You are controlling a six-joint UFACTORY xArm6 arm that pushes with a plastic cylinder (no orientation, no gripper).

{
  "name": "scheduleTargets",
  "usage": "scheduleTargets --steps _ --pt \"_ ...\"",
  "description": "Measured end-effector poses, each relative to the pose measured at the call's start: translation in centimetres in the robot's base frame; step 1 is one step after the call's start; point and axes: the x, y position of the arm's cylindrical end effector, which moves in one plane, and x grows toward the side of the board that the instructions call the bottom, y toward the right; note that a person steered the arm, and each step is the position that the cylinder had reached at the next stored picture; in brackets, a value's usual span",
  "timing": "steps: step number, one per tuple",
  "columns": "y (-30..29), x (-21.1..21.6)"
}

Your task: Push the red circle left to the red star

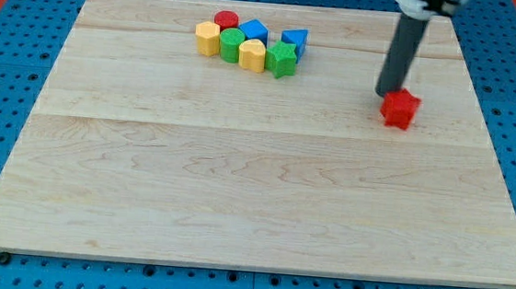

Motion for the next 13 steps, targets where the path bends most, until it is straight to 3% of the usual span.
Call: scheduleTargets --steps 1,3,5,6,7,10,13 --pt "-0.6 1.7" --pt "-2.7 -6.5" --pt "-10.4 -16.3" --pt "-18.0 -18.3" --pt "-23.2 -17.1" --pt "-21.9 -10.6" --pt "-28.9 -2.9"
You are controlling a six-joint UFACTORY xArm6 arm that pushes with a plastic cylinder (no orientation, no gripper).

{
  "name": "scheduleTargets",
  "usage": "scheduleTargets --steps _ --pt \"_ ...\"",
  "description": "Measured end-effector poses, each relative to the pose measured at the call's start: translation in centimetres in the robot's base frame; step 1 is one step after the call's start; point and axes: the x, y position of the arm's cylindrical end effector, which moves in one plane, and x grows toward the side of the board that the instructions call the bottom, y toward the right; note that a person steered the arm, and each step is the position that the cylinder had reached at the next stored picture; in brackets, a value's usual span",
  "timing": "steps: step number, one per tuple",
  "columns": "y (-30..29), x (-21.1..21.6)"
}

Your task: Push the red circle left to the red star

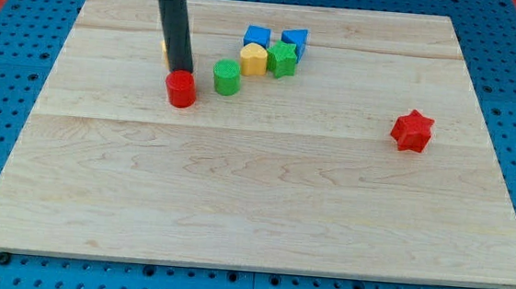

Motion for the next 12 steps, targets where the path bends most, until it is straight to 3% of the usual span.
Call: scheduleTargets --steps 3,4,5,7,9,11,12 --pt "-6.4 4.6" --pt "0.8 5.3" --pt "3.2 5.8" --pt "3.1 6.2" --pt "7.8 4.6" --pt "21.1 4.3" --pt "24.1 4.3"
